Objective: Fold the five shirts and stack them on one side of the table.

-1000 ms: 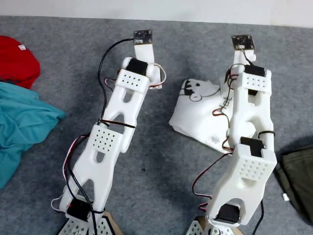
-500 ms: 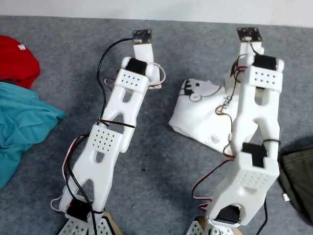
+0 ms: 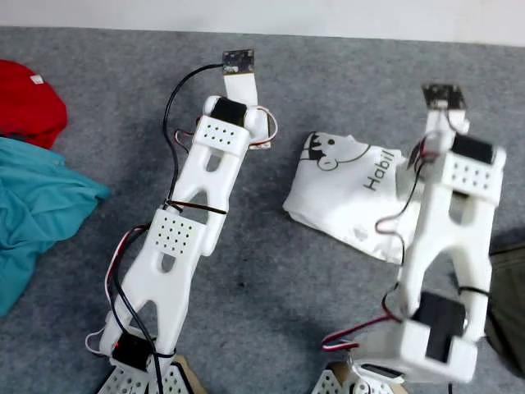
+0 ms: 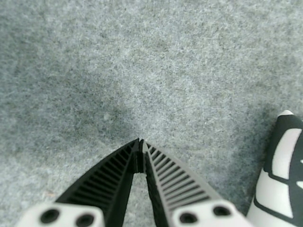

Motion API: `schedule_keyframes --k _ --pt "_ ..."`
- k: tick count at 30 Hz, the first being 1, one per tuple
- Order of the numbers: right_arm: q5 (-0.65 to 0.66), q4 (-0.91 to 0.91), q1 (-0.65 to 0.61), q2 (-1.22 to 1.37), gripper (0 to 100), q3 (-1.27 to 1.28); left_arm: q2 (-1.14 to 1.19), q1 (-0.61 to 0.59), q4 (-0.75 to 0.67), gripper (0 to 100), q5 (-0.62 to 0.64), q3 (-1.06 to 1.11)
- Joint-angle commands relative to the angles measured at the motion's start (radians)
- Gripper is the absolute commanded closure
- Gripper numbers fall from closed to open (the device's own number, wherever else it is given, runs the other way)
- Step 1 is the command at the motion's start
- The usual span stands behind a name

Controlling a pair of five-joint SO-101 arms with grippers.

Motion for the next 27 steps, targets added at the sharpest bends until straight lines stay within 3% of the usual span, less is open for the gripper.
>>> schedule_keyframes --k 1,6,15,27 --pt "-0.058 -0.185 0.012 -0.114 71.7 0.196 -0.015 -0.007 -0.012 99 0.003 -0.028" --pt "-0.092 -0.351 -0.004 -0.09 71.7 0.331 -0.015 -0.007 -0.011 99 0.003 -0.028" --pt "-0.146 -0.496 -0.007 0.114 71.7 0.332 -0.015 -0.007 -0.012 99 0.003 -0.027" --pt "-0.141 -0.506 -0.079 0.386 71.7 0.081 -0.015 -0.007 -0.014 99 0.003 -0.025"
